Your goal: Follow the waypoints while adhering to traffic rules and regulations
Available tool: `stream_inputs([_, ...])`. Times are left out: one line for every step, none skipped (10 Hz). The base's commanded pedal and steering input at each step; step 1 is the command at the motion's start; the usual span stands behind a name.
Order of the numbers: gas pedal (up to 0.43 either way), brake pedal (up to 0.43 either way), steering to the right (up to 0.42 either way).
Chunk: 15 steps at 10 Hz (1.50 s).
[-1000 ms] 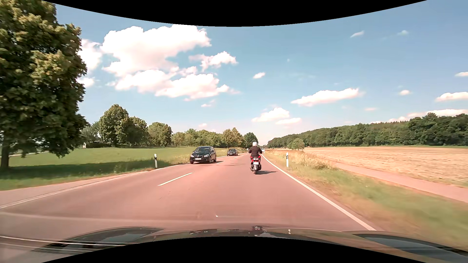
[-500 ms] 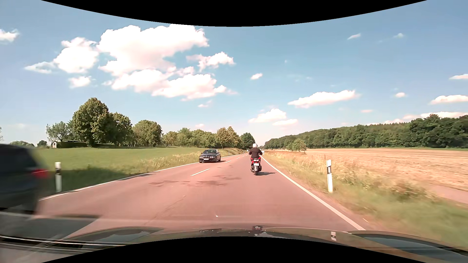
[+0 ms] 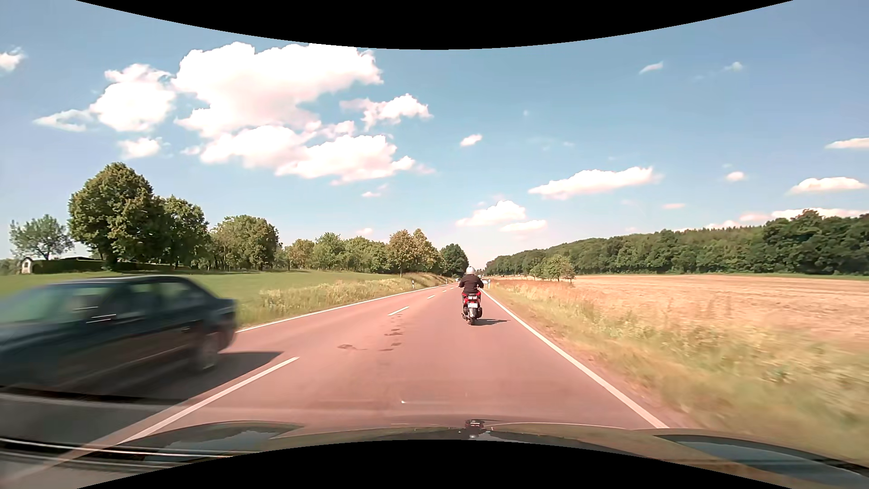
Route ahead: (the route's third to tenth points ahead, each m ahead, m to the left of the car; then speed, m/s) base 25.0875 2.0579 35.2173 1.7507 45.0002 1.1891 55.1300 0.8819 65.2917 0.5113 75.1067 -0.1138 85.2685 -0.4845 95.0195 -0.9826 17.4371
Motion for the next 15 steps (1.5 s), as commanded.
stream_inputs([0.220, 0.012, 0.009])
stream_inputs([0.220, 0.012, 0.008])
stream_inputs([0.220, 0.012, 0.005])
stream_inputs([0.220, 0.012, 0.003])
stream_inputs([0.220, 0.012, 0.003])
stream_inputs([0.220, 0.012, 0.002])
stream_inputs([0.220, 0.012, 0.002])
stream_inputs([0.220, 0.012, 0.002])
stream_inputs([0.220, 0.012, 0.003])
stream_inputs([0.220, 0.012, 0.003])
stream_inputs([0.220, 0.006, 0.004])
stream_inputs([0.220, 0.012, 0.006])
stream_inputs([0.220, 0.012, 0.006])
stream_inputs([0.220, 0.012, 0.007])
stream_inputs([0.220, 0.012, 0.007])
